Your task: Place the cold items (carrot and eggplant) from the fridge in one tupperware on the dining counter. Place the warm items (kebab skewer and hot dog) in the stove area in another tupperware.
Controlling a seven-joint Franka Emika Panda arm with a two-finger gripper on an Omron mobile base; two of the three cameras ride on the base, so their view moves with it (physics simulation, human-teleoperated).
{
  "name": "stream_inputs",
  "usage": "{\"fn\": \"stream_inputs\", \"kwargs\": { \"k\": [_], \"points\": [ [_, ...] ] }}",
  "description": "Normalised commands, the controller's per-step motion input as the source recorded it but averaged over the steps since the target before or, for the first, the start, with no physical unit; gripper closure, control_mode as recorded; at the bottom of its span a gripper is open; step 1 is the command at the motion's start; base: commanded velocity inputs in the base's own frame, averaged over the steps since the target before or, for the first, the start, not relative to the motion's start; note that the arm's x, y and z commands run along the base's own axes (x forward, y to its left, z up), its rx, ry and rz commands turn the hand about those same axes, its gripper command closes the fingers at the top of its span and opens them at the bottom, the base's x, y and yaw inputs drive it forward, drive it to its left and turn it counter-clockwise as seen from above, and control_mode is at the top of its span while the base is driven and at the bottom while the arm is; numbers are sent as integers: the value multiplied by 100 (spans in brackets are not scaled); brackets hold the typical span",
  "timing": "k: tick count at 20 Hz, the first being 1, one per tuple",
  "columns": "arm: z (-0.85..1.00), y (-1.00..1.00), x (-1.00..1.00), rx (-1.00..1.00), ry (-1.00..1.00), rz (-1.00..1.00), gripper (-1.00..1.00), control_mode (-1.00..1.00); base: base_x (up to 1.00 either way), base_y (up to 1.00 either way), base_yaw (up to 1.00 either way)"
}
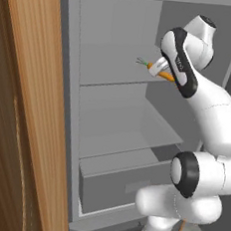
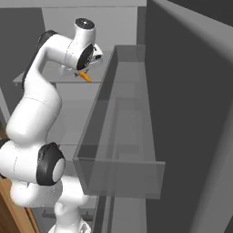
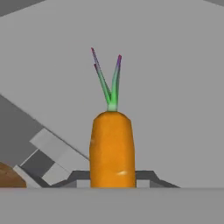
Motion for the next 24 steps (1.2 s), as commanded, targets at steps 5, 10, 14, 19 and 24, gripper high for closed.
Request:
{"fn": "stream_inputs", "kwargs": {
  "k": [5,10,14,19,24],
  "points": [
    [5,20,-99,13,-4,-19,100,-100,0,0,0],
    [9,11,-99,16,-1,-15,100,-100,0,0,0],
    [20,14,-87,10,5,-16,100,-100,0,0,0],
    [31,10,-84,0,4,-32,100,-100,0,0,0],
    [29,9,-80,0,14,-28,100,-100,0,0,0]
  ]
}}
